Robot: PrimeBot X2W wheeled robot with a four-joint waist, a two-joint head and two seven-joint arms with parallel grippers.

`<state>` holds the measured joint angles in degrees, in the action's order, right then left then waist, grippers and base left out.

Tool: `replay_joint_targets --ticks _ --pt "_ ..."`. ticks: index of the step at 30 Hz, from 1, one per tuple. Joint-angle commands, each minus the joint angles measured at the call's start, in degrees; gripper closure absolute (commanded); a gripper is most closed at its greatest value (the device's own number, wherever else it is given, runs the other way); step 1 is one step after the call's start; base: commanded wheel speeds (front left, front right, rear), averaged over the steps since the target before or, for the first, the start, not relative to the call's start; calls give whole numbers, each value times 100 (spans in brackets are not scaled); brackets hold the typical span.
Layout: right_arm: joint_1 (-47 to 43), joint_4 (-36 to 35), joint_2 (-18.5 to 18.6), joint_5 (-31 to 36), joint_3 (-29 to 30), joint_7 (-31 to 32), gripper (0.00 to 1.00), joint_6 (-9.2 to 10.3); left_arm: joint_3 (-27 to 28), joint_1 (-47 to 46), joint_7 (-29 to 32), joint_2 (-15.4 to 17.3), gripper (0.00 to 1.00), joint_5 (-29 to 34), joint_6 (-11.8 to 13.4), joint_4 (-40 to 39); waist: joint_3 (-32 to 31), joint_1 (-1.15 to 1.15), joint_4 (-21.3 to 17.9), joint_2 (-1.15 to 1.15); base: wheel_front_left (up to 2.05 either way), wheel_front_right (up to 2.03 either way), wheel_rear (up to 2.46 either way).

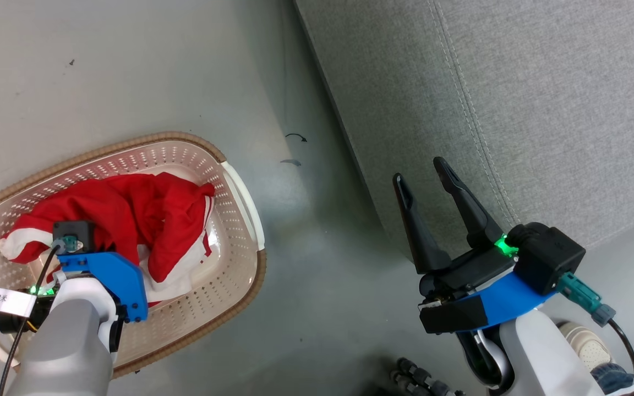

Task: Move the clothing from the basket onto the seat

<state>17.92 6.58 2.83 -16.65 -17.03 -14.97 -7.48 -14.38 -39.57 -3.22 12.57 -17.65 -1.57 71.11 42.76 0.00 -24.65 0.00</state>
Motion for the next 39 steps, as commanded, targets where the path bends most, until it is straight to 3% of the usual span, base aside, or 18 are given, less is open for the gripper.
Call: replay_joint_targets --ticks 1,12,27,34,39 --pt "21 -9 10 17 -1 -33 0 -3 -29 -99 -59 35 100 -12 -22 10 -10 0 2 0 0 0 0" --pt "80 68 11 105 86 -33 0 -3 -51 -125 -224 -140 100 -145 -102 93 -231 0 215 0 0 0 0" --pt "-163 478 15 530 385 -32 0 -3 -294 200 -812 -823 100 -365 -531 79 -1644 0 1225 0 0 0 0" --pt "-454 731 16 652 511 -27 0 -3 -784 330 -907 -969 100 -474 -586 -222 -2472 0 1763 0 0 0 0" --pt "-673 850 16 684 563 35 0 -3 -1676 542 -655 -966 100 -1027 -591 -1137 -2943 0 2065 0 0 0 0"
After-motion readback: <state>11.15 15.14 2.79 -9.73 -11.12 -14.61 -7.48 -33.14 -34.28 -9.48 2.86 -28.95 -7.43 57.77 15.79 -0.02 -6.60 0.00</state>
